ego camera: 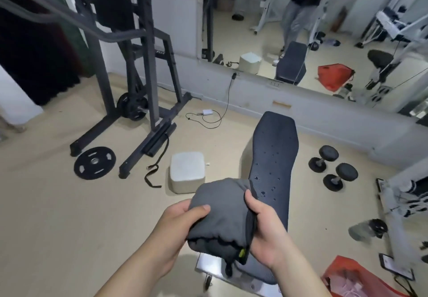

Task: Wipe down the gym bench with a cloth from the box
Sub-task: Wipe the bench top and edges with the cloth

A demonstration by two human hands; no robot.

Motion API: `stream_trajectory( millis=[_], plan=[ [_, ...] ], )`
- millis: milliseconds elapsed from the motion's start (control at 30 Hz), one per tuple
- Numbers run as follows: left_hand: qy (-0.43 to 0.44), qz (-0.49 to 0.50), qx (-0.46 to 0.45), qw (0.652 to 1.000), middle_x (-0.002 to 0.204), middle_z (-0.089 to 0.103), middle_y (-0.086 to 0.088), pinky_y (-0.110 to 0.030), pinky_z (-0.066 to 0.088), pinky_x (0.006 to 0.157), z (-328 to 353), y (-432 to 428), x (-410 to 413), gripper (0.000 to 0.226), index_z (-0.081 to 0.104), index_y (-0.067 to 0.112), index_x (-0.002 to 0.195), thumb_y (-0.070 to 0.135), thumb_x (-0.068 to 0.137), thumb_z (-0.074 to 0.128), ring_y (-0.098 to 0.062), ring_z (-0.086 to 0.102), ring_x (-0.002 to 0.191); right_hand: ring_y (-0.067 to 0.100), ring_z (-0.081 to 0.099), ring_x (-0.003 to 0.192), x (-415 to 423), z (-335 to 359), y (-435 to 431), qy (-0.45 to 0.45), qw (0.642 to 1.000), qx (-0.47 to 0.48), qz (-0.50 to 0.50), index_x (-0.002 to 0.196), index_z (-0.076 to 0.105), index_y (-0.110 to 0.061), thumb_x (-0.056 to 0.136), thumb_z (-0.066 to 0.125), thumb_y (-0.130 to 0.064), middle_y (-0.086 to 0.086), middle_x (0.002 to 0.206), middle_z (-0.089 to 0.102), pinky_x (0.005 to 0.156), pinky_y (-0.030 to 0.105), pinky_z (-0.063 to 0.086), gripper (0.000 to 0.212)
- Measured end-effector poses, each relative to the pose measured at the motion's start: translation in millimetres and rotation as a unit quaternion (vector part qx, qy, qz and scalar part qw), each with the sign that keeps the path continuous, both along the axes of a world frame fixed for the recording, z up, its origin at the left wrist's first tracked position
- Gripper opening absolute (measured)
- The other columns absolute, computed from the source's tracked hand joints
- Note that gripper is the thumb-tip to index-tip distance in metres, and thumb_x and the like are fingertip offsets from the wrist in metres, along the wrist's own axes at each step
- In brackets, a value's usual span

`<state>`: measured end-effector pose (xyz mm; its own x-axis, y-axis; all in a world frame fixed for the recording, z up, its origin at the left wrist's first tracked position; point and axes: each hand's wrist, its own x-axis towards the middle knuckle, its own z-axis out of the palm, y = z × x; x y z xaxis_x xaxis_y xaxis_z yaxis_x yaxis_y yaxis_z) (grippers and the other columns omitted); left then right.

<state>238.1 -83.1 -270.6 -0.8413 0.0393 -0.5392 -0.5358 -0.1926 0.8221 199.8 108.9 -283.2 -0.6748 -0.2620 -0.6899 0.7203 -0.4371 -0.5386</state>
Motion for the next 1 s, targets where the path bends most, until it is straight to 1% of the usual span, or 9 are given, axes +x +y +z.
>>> stream_trajectory(
  millis=[100, 233, 400, 467, 533, 567, 700, 833, 1000],
  plan=[
    [0.012, -0.016, -0.04, 0.999, 0.11, 0.078, -0.011, -0.042, 0.055, 0.094, -1.2, -8.3, -56.7, 0.021, 0.073, 0.013, 0.114, 0.014, 0.094, 0.066, -0.033, 0.073, 0.107, 0.036, 0.069, 0.123, -52.4, -6.1, -3.1, 0.007, 1.0, 0.007, 0.004, 0.135, 0.068, -0.006, 0.103, 0.052, -0.053, 0.018, 0.131, 0.073, 0.117, 0.053, 0.043, 0.058],
    [0.038, -0.04, -0.043, 0.998, 0.114, 0.078, -0.002, -0.043, 0.057, 0.094, 3.1, -21.8, -133.3, 0.023, 0.069, 0.025, 0.12, 0.021, 0.099, 0.061, -0.022, 0.074, 0.106, 0.029, 0.074, 0.116, -122.7, -7.3, -25.0, 0.027, 0.999, 0.043, 0.013, 0.133, 0.069, -0.013, 0.102, 0.05, -0.057, 0.011, 0.126, 0.077, 0.112, 0.05, 0.049, 0.057],
    [0.044, -0.087, -0.039, 0.994, 0.115, 0.078, -0.001, -0.044, 0.057, 0.095, -15.9, -53.1, -253.2, 0.023, 0.066, 0.026, 0.122, 0.023, 0.102, 0.057, -0.02, 0.074, 0.106, 0.031, 0.073, 0.119, -223.9, -25.5, -56.5, 0.056, 0.994, 0.088, -0.027, 0.139, 0.063, -0.017, 0.104, 0.06, -0.035, 0.011, 0.128, 0.076, 0.11, 0.055, 0.051, 0.039],
    [0.029, -0.138, -0.045, 0.989, 0.114, 0.077, 0.002, -0.034, 0.059, 0.085, -27.3, -63.1, -305.9, 0.023, 0.065, 0.029, 0.123, 0.025, 0.102, 0.056, -0.013, 0.076, 0.098, 0.031, 0.074, 0.116, -262.0, -31.1, -63.8, 0.04, 0.992, 0.094, -0.073, 0.138, 0.063, -0.019, 0.104, 0.06, -0.033, 0.01, 0.126, 0.077, 0.107, 0.055, 0.053, 0.037],
    [-0.005, -0.163, -0.075, 0.984, 0.108, 0.078, 0.003, -0.02, 0.054, 0.065, -37.4, -68.7, -353.5, 0.019, 0.066, 0.029, 0.118, 0.025, 0.101, 0.057, -0.007, 0.075, 0.077, 0.03, 0.076, 0.111, -295.8, -32.7, -64.9, 0.015, 0.985, 0.107, -0.133, 0.135, 0.065, -0.021, 0.104, 0.06, -0.035, 0.008, 0.121, 0.079, 0.103, 0.055, 0.056, 0.034],
    [-0.021, -0.179, -0.093, 0.979, 0.107, 0.078, 0.001, -0.021, 0.054, 0.063, -42.1, -69.8, -376.2, 0.017, 0.067, 0.028, 0.114, 0.025, 0.1, 0.057, -0.011, 0.075, 0.076, 0.029, 0.077, 0.108, -311.0, -32.4, -64.2, 0.005, 0.98, 0.11, -0.166, 0.133, 0.065, -0.022, 0.104, 0.06, -0.036, 0.008, 0.118, 0.08, 0.1, 0.054, 0.058, 0.033],
    [-0.034, -0.263, -0.125, 0.956, 0.106, 0.077, -0.011, -0.038, 0.063, 0.077, -55.4, -47.2, -459.9, 0.016, 0.072, 0.016, 0.104, 0.021, 0.098, 0.059, -0.02, 0.074, 0.086, 0.028, 0.081, 0.093, -354.5, -29.4, -39.5, -0.023, 0.949, 0.082, -0.302, 0.129, 0.066, -0.021, 0.104, 0.06, -0.036, 0.01, 0.105, 0.083, 0.081, 0.049, 0.064, 0.03],
    [-0.004, -0.354, -0.144, 0.924, 0.1, 0.077, -0.004, -0.027, 0.057, 0.065, -56.7, 14.1, -508.1, 0.015, 0.072, 0.018, 0.098, 0.022, 0.095, 0.058, -0.016, 0.069, 0.084, 0.03, 0.081, 0.091, -364.3, -30.7, 5.6, -0.038, 0.907, 0.052, -0.417, 0.133, 0.064, -0.02, 0.101, 0.063, -0.041, 0.011, 0.104, 0.083, 0.071, 0.05, 0.066, 0.038],
    [0.034, -0.443, -0.154, 0.882, 0.084, 0.063, 0.006, -0.027, 0.05, 0.074, -70.9, 105.3, -547.0, 0.015, 0.069, 0.018, 0.105, 0.021, 0.093, 0.06, -0.012, 0.058, 0.076, 0.031, 0.08, 0.095, -376.8, -44.1, 67.1, -0.051, 0.871, 0.048, -0.486, 0.135, 0.063, -0.015, 0.102, 0.06, -0.044, 0.013, 0.111, 0.081, 0.073, 0.052, 0.067, 0.044]
  ],
)
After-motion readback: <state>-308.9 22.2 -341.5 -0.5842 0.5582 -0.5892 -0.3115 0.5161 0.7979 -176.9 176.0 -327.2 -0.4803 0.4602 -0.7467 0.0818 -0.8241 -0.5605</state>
